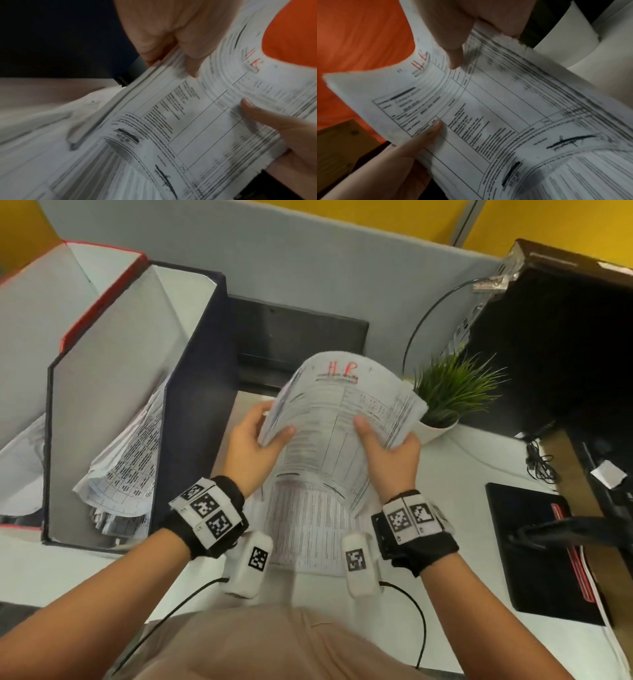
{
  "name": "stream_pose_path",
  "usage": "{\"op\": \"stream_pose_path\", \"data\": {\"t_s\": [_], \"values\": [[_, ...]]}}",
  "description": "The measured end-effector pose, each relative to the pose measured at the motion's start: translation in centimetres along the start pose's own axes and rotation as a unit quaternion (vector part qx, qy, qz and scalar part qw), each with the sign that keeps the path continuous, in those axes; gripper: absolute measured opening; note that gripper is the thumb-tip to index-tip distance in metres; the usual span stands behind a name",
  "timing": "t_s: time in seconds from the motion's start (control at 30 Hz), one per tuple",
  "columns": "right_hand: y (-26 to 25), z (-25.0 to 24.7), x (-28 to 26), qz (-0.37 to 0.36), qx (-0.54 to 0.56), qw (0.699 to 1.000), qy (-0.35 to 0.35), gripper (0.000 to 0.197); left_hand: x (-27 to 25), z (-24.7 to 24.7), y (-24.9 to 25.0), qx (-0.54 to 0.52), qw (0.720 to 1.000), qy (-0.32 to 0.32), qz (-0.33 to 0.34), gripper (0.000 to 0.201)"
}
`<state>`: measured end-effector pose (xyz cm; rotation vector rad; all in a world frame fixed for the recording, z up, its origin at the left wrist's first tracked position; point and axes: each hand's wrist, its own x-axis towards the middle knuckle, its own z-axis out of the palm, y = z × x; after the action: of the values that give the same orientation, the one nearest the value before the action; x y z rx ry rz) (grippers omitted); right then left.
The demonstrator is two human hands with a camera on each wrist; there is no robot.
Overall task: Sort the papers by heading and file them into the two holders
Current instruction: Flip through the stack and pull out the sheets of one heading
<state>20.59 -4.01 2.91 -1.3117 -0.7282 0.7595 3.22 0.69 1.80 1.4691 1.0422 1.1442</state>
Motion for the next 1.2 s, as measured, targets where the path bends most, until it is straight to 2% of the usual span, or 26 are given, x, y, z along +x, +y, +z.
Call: {"op": "stream_pose_path", "data": {"t_s": [0.13, 0.27, 0.37, 0.47, 0.57, 0.73, 0.9, 0.97, 1.0, 1.07, 1.13, 1.2], "values": [[0.6, 0.5, -0.4, 0.011, 0.012, 1.000, 0.019, 0.026, 0.1, 0.3, -0.9, 0.003, 0.999, 0.028, -0.045, 0.012], [0.9, 0.2, -0.1, -0.015, 0.023, 1.000, 0.003, 0.027, 0.6, -0.1, -1.3, -0.013, 0.997, 0.045, -0.060, 0.021], [2.7, 0.4, -1.0, 0.015, -0.019, 1.000, -0.013, 0.029, -0.3, 0.3, -2.8, -0.004, 0.995, 0.044, -0.094, 0.022], [4.3, 0.6, -1.5, 0.055, -0.053, 0.997, -0.011, 0.024, -1.0, 0.5, -4.1, 0.022, 0.989, 0.042, -0.142, 0.033], [3.6, 0.8, -1.0, 0.051, -0.055, 0.997, -0.003, 0.024, -0.6, 0.0, -3.5, 0.043, 0.988, 0.070, -0.131, 0.037], [0.7, 1.6, 0.3, -0.016, -0.025, 0.999, -0.020, 0.031, 0.4, -1.7, 1.0, 0.097, 0.987, 0.081, -0.097, 0.030], [-1.7, 2.1, 0.6, -0.060, -0.051, 0.989, -0.124, 0.041, 1.2, -7.1, 7.1, 0.148, 0.984, 0.067, -0.073, 0.023], [-1.3, 1.8, 0.3, -0.054, -0.089, 0.983, -0.152, 0.045, 1.3, -10.5, 9.2, 0.167, 0.978, 0.082, -0.088, 0.013], [-0.6, 1.5, 0.2, -0.042, -0.112, 0.980, -0.161, 0.048, 1.3, -12.4, 10.2, 0.182, 0.974, 0.094, -0.097, 0.015], [1.1, 0.8, 0.1, -0.002, -0.145, 0.975, -0.169, 0.055, 1.3, -16.2, 11.7, 0.228, 0.959, 0.116, -0.122, 0.033], [3.2, 0.1, 0.0, 0.028, -0.175, 0.971, -0.163, 0.053, 1.3, -20.1, 12.7, 0.287, 0.931, 0.147, -0.170, 0.049], [5.1, -0.7, 0.0, 0.039, -0.231, 0.961, -0.147, 0.049, 1.2, -23.8, 13.3, 0.323, 0.904, 0.170, -0.221, 0.053]]}}
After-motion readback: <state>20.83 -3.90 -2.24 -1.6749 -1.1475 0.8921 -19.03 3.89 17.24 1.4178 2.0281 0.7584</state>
